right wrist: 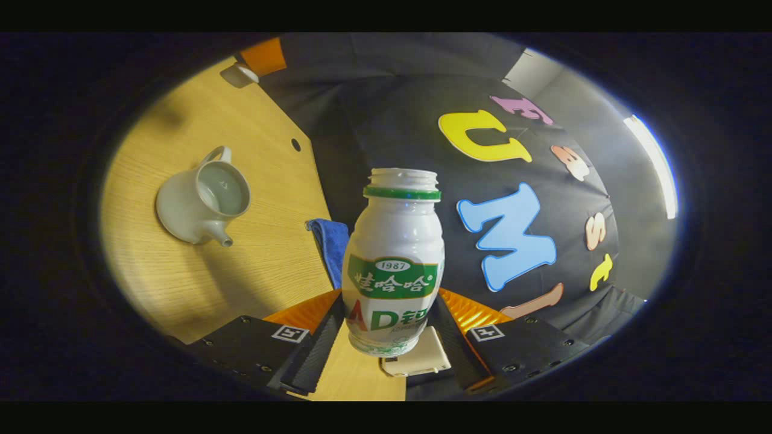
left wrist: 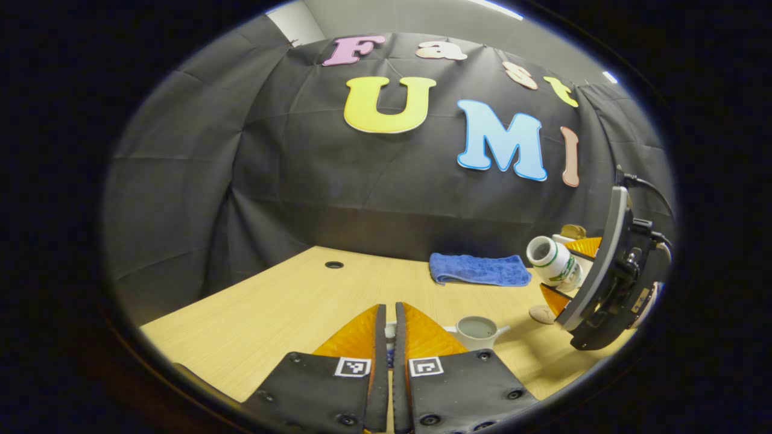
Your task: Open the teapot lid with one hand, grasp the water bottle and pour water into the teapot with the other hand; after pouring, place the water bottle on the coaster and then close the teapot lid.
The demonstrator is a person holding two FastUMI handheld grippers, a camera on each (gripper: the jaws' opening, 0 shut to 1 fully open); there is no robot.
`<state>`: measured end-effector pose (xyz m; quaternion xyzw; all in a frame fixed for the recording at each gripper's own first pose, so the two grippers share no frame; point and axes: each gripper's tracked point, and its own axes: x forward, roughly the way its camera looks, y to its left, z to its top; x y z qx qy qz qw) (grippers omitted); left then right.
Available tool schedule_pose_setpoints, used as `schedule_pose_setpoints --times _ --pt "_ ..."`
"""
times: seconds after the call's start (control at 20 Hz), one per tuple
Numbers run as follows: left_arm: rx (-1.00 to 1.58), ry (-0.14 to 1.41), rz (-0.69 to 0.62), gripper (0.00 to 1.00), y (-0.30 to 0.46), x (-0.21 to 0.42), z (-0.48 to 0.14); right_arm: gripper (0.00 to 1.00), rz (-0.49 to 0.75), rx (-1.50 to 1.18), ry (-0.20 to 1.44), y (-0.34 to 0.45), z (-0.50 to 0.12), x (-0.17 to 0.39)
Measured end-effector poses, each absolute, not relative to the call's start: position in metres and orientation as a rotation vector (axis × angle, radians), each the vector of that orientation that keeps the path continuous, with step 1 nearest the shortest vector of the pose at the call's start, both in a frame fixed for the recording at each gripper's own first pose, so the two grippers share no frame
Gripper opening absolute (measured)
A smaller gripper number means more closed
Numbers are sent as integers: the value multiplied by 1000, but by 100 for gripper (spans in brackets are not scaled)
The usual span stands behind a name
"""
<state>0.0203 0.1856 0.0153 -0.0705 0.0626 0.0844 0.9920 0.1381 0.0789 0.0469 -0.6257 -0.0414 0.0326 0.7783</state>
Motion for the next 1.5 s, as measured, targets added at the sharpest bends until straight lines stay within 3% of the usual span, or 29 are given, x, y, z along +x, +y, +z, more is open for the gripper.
schedule_pose_setpoints --times 0.1,0.15,0.2,0.35,0.4,0.55,0.6,0.9,0.95,1.0,1.15,1.2,1.3,1.4,1.5 --pt "-141 127 171 9 186 21 15 82 80 -1394 -94 81 43 137" --pt "-142 127 173 13 187 20 14 82 84 -1412 -95 82 42 140" --pt "-143 128 173 9 189 19 14 82 85 -1434 -100 83 43 140" --pt "-144 131 175 9 190 20 11 82 75 -1499 -123 85 45 148" --pt "-144 131 176 13 190 20 12 82 74 -1512 -125 84 45 150" --pt "-146 134 176 13 191 19 10 82 72 -1561 -137 84 48 152" --pt "-146 135 176 9 190 20 10 82 70 -1577 -144 84 49 153" --pt "-148 141 174 9 190 21 5 82 66 -1655 -179 85 55 161" --pt "-149 142 174 13 190 22 4 82 65 -1666 -185 85 55 163" --pt "-150 143 172 9 188 23 4 82 67 -1676 -189 85 56 164" --pt "-151 144 169 9 185 24 4 82 67 -1709 -201 86 61 165" --pt "-151 144 169 13 186 24 3 82 68 -1717 -205 87 62 165" --pt "-155 146 167 9 187 24 3 82 69 -1733 -213 87 65 166" --pt "-157 146 168 13 186 23 2 82 68 -1748 -220 88 67 167" --pt "-159 146 167 9 186 23 2 82 68 -1768 -227 89 70 167"
